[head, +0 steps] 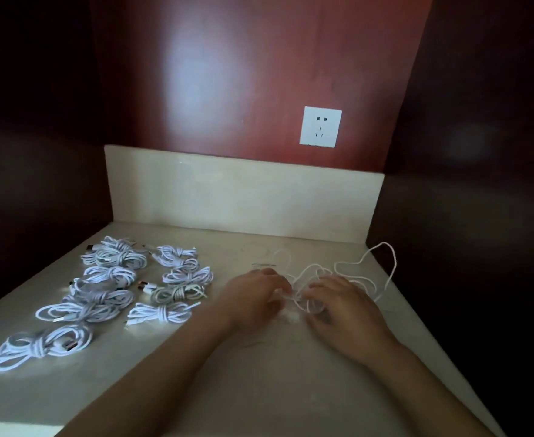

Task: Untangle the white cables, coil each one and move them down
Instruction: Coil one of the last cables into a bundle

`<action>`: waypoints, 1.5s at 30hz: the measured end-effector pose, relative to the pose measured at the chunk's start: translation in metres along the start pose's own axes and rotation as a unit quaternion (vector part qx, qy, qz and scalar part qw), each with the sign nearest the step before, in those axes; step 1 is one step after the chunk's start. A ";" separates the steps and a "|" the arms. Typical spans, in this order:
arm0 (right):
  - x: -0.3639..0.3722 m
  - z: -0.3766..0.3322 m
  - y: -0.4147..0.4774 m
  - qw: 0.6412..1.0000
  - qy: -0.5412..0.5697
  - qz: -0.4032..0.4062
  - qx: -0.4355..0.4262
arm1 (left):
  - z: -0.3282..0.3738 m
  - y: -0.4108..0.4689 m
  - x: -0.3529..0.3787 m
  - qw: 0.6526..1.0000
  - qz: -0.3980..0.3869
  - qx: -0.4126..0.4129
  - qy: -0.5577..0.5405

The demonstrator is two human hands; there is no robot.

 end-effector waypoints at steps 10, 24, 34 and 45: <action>0.018 0.023 0.023 0.990 0.114 -0.056 0.063 | -0.008 0.032 0.015 0.995 -0.049 -0.086 0.020; 0.026 0.042 0.067 0.983 0.130 0.007 0.130 | -0.047 0.037 -0.015 0.983 0.116 -0.111 -0.088; 0.020 0.063 0.061 0.971 0.076 0.003 0.229 | -0.066 0.027 -0.028 0.970 0.157 -0.153 -0.102; 0.009 0.032 0.060 0.981 0.137 0.054 0.129 | -0.063 0.020 -0.030 0.925 0.234 -0.077 -0.288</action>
Point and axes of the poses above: each hand's wrist, its own y-axis towards the middle knuckle, its own x-axis out of the palm, z = x × y, the point moved 7 cm from there along y, towards the middle knuckle, and after that the axes turned 15 degrees about -z, right-handed, at the moved point
